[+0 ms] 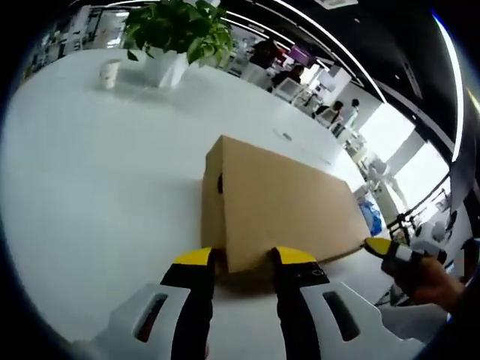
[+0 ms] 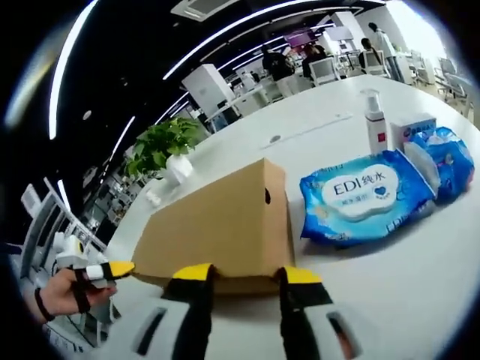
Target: Operate the shoe box by opening the lid, removing the specified soft item, and placing it in the target area until the item is outside and the box remains undamaged.
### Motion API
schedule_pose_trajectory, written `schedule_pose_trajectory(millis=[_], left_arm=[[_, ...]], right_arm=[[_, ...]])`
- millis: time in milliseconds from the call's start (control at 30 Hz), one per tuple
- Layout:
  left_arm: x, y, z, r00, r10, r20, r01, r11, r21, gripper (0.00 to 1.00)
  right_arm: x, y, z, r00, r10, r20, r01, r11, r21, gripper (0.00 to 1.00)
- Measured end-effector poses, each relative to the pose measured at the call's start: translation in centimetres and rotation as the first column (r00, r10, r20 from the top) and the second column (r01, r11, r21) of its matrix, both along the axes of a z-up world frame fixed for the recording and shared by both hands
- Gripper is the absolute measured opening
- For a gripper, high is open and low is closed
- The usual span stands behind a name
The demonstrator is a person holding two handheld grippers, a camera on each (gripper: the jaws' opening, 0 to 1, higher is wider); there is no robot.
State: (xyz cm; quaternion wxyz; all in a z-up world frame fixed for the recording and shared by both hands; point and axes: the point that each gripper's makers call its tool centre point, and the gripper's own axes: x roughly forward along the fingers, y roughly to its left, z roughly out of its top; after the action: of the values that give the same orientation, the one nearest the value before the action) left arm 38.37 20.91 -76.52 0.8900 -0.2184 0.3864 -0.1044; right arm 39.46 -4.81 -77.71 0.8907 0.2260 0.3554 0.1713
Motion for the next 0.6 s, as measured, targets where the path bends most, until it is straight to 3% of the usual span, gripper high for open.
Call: schedule_pose_trajectory(millis=[300, 600], left_arm=[[4.5, -0.5, -0.1, 1.000, -0.008, 0.016, 0.008, 1.000, 0.009, 0.31], [6.2, -1.1, -0.1, 1.000, -0.012, 0.019, 0.012, 1.000, 0.008, 0.31]], right_arm=[[3.2, -0.5, 0.0, 0.999, -0.050, -0.014, 0.050, 0.998, 0.027, 0.33], [4.7, -1.1, -0.1, 0.999, -0.050, -0.018, 0.050, 0.998, 0.022, 0.33]])
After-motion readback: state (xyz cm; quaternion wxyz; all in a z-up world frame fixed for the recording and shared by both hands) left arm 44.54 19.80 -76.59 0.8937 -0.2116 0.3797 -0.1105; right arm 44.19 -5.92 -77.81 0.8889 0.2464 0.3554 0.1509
